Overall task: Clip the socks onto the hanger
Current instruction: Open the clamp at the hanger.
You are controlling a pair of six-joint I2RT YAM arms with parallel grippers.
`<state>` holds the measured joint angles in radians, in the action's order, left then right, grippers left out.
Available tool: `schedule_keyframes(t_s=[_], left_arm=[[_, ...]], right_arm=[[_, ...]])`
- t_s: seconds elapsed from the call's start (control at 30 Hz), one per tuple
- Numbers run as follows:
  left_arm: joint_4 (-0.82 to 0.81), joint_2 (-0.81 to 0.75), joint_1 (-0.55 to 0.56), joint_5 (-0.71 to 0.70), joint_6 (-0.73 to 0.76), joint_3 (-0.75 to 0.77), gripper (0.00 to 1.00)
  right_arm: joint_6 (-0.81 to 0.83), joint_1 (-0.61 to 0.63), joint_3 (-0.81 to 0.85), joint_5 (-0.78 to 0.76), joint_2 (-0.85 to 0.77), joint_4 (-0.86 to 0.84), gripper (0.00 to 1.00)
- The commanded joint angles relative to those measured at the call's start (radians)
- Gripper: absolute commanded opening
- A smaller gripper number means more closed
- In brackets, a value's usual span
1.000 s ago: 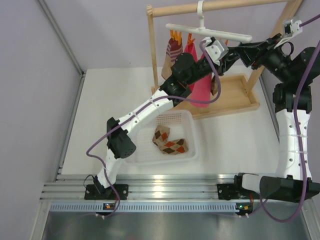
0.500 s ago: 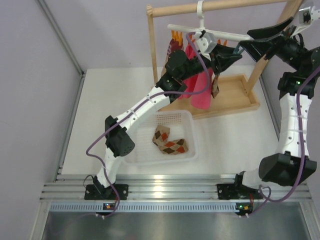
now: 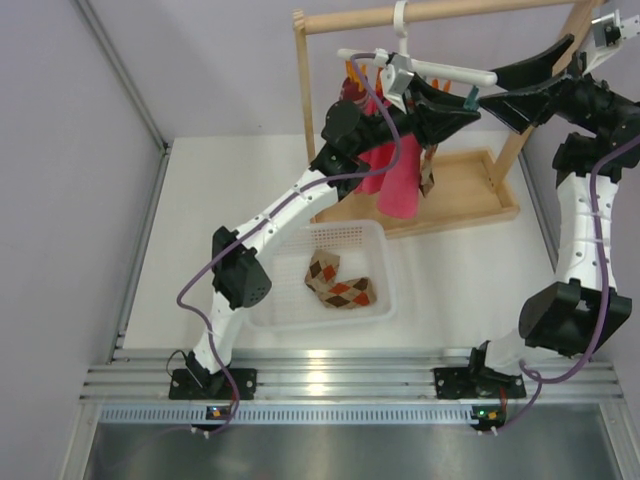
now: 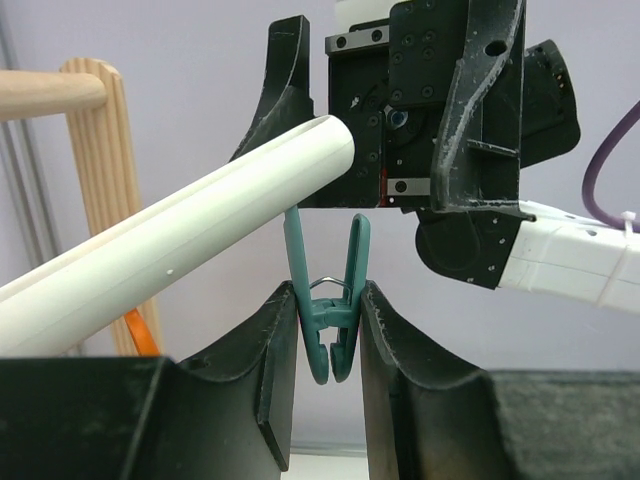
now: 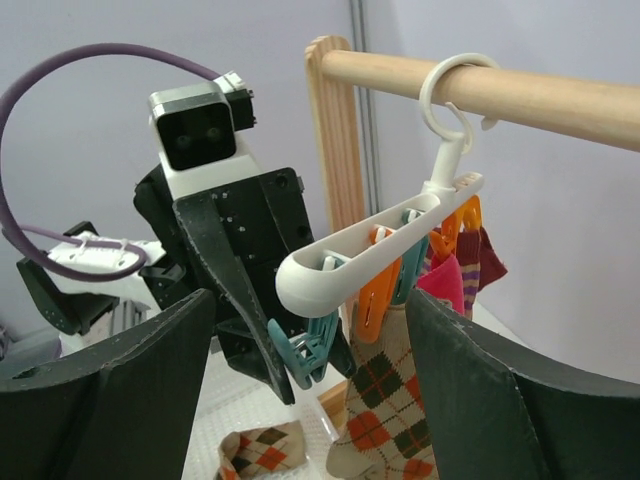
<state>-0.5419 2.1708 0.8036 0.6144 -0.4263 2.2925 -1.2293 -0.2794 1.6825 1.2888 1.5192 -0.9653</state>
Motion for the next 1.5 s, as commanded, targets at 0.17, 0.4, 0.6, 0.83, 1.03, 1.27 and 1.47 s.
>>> schedule_keyframes(t_s=[0.17, 0.4, 0.6, 0.83, 1.03, 1.27, 1.47], left_arm=[[-0.213, 0.009, -0.037, 0.067, -0.134, 0.028, 0.04], [-0.279, 0.017, -0.037, 0.129, -0.177, 0.021, 0.05], [-0.302, 0.024, -0.038, 0.174, -0.18, 0.022, 0.05], [-0.314, 0.026, -0.038, 0.208, -0.186, 0.022, 0.05], [-0.322, 0.029, -0.037, 0.2, -0.195, 0.022, 0.05], [-0.34, 0.029, -0.035, 0.226, -0.213, 0.012, 0.05], [-0.349, 0.029, -0.035, 0.234, -0.216, -0.001, 0.06]], right_arm=[[-0.016, -0.007, -0.069, 0.032, -0.074, -0.133, 0.76], [0.008, 0.051, -0.092, 0.04, -0.067, -0.184, 0.73], [0.028, 0.075, -0.09, 0.041, -0.05, -0.223, 0.68], [0.039, 0.097, -0.101, 0.033, -0.044, -0.237, 0.63], [0.059, 0.121, -0.115, 0.004, -0.042, -0.228, 0.59], [0.054, 0.131, -0.132, -0.028, -0.04, -0.224, 0.52], [0.024, 0.137, -0.113, -0.051, -0.028, -0.216, 0.56]])
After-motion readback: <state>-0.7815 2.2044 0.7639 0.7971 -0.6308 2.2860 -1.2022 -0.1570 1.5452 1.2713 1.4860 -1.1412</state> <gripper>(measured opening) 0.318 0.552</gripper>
